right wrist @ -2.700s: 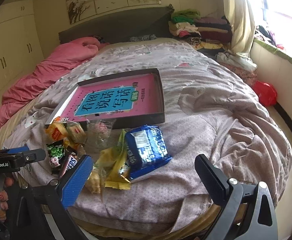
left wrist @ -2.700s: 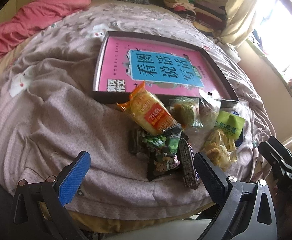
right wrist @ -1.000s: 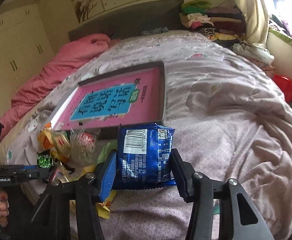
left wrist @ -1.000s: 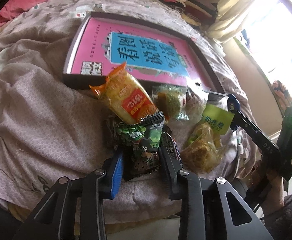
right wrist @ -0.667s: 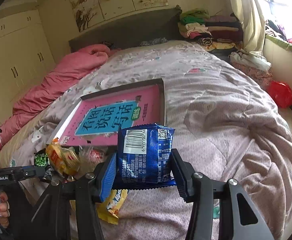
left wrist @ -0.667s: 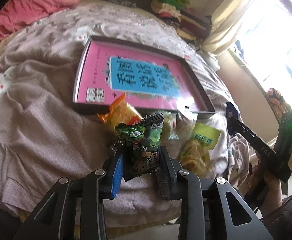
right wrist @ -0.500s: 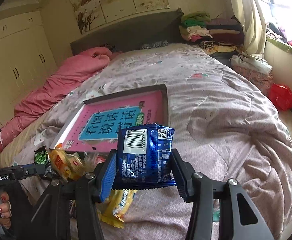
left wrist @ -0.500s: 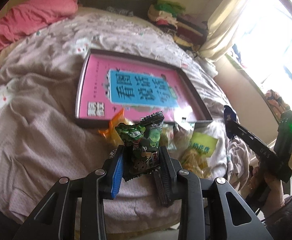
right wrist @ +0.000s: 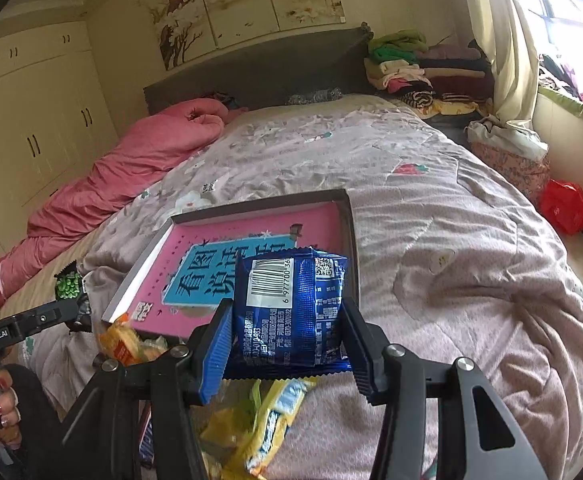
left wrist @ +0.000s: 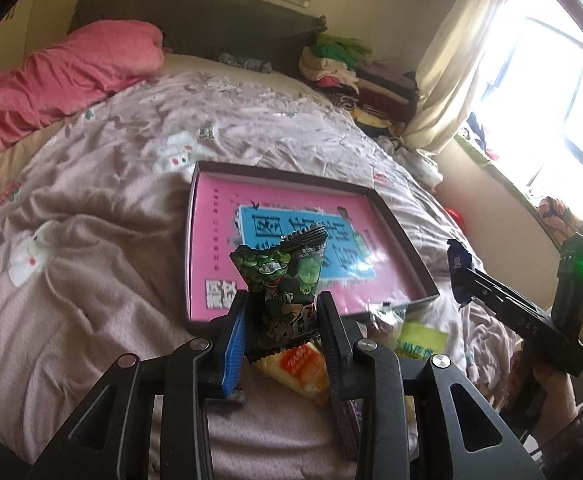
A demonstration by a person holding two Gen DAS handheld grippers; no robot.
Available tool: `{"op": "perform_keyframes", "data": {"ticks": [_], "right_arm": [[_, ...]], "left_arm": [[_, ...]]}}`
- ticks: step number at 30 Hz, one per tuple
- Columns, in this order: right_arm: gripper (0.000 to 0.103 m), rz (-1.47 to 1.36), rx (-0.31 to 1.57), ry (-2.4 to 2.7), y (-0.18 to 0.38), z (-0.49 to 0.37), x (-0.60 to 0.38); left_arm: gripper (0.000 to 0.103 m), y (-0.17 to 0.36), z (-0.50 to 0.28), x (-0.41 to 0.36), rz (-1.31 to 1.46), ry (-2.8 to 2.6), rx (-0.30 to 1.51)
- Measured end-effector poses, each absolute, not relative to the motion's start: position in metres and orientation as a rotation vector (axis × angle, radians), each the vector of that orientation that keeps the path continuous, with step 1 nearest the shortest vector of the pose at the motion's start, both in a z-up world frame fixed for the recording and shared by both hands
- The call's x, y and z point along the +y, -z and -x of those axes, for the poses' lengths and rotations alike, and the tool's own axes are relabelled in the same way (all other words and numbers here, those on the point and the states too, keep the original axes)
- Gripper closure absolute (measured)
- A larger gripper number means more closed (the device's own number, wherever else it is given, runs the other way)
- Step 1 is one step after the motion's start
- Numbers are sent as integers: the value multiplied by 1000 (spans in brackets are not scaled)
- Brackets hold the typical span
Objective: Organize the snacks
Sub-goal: 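Carry the blue bag with the right tool while the left tool carries the green packet over the tray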
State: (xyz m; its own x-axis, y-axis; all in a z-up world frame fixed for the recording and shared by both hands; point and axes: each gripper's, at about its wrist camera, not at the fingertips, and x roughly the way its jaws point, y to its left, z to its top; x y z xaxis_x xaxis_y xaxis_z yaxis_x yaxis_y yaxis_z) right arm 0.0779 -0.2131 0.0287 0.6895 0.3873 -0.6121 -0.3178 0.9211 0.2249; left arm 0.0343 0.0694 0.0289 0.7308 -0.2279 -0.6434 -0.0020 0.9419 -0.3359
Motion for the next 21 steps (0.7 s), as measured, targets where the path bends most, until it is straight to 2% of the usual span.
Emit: {"op": "perform_keyframes", "data": {"ticks": [21], "right_arm": [[51, -97, 716, -357, -26, -121, -189]], "left_arm": [[68, -2, -94, 90, 397, 168, 769]]}}
